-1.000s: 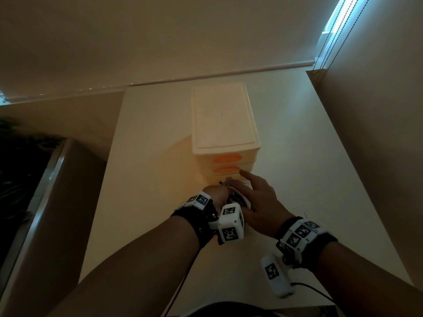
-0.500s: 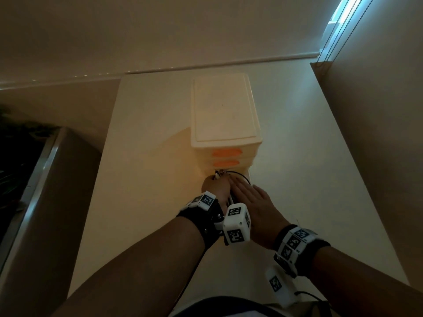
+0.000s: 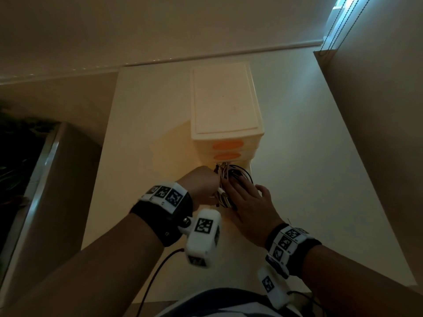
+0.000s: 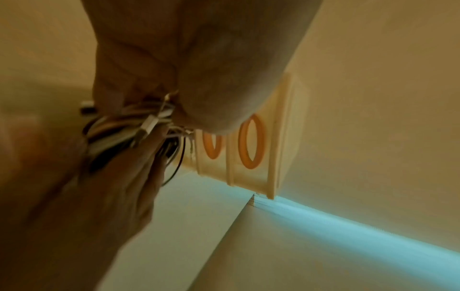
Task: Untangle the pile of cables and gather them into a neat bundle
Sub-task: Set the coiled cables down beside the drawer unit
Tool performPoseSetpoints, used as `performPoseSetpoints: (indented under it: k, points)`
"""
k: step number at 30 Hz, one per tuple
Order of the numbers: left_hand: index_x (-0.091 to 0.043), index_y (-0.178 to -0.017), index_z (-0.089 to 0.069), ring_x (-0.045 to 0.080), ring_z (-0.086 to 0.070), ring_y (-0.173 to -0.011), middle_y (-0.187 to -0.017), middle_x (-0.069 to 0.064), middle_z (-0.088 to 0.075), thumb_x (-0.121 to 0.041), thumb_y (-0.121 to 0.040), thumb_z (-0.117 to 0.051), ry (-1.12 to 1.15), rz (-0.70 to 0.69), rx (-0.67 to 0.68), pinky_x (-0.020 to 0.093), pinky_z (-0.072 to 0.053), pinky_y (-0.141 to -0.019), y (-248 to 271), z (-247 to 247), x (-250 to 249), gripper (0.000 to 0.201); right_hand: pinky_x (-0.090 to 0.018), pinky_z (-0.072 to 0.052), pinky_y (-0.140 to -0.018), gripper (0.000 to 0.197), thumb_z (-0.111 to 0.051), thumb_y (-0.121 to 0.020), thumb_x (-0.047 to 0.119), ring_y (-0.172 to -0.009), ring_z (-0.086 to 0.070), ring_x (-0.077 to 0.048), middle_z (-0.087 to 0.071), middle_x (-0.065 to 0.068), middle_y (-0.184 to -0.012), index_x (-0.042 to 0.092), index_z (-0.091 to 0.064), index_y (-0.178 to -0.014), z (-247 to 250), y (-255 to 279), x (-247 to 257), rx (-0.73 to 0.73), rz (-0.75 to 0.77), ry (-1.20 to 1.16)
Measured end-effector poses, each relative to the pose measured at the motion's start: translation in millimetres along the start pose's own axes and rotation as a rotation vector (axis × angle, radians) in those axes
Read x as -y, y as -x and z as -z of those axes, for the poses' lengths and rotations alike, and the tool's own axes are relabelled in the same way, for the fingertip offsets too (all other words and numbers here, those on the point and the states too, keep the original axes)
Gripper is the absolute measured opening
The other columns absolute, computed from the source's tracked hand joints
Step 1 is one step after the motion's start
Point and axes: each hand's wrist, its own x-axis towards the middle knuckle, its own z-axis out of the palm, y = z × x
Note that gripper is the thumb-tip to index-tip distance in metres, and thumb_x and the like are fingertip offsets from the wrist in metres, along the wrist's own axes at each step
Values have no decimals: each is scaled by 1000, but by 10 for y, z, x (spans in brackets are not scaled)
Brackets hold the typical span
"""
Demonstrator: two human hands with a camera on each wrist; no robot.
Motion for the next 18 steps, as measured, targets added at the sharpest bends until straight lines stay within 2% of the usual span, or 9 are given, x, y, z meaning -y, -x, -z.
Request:
performPoseSetpoints:
  k: [2, 4, 6, 8, 10, 12, 14, 16, 18]
  points:
    - [-5, -76, -60, 25, -44, -67, -72, 13, -51, -13, -96, -59, -86, -26, -43, 32, -33, -62, 4, 17, 140, 22, -57, -29, -113, 69, -33, -99, 51, -153, -17, -22, -30, 3, -163, 27, -12, -161, 13, -11, -6, 19, 5, 11]
    - [-3, -78, -69, 26, -56, -65, -75, 15, -65, -12, -94, -63, -168, -105, -143, 34, -46, -59, -2, 25, 254, 19, -60, -21, -117, 69, -30, -100, 53, -155, -13, -22, -27, 3, -164, 29, -8, -161, 25, -15, -1, 46, 19, 23]
    - [-9, -95, -74, 21, -65, -75, -90, 6, -72, -24, -97, -64, -197, -167, -224, 36, -55, -74, -13, 15, 318, 18, -63, -9, -120, 67, -22, -101, 56, -156, -7, -22, -22, 2, -166, 29, -7, -161, 34, -20, 21, 70, 37, 40]
    - [-16, -100, -70, 18, -62, -76, -93, 0, -69, -34, -95, -68, -198, -201, -277, 34, -52, -75, -66, -7, 377, 19, -63, 1, -121, 64, -14, -102, 54, -156, -4, -23, -19, 1, -167, 28, -9, -161, 42, -30, 34, 70, 50, 54]
    - [-19, -95, -64, 17, -57, -74, -89, -2, -62, -38, -92, -71, -153, -203, -305, 32, -47, -69, -123, -50, 450, 21, -59, 3, -122, 61, -18, -104, 46, -155, -11, -27, -24, -4, -165, 24, -14, -160, 52, -52, 21, 58, 78, 81]
    - [-19, -93, -59, 17, -53, -74, -87, -2, -55, -35, -92, -72, -172, -230, -333, 32, -42, -67, -149, -120, 503, 20, -56, -3, -121, 59, -34, -102, 36, -150, -27, -35, -37, -11, -159, 18, -27, -158, 45, -79, 10, 40, 131, 162]
    - [-21, -95, -53, 21, -54, -77, -90, -1, -52, -31, -91, -71, -210, -304, -362, 32, -42, -67, -173, -182, 548, 21, -53, -12, -122, 57, -40, -99, 32, -144, -39, -37, -47, -14, -152, 13, -37, -153, 43, -108, 7, -8, 169, 203]
    - [-20, -101, -50, 22, -52, -79, -98, 1, -50, -26, -92, -70, -215, -356, -395, 35, -43, -68, -178, -217, 570, 22, -46, -21, -124, 59, -42, -99, 32, -143, -40, -35, -46, -15, -151, 15, -35, -155, 65, -137, -1, -43, 192, 142]
    - [-15, -103, -57, 21, -47, -79, -102, 5, -48, -20, -93, -67, -255, -413, -430, 37, -46, -72, -190, -230, 621, 15, -42, -28, -121, 66, -49, -98, 32, -142, -40, -32, -43, -14, -152, 21, -25, -158, 90, -149, -25, -39, 217, 72]
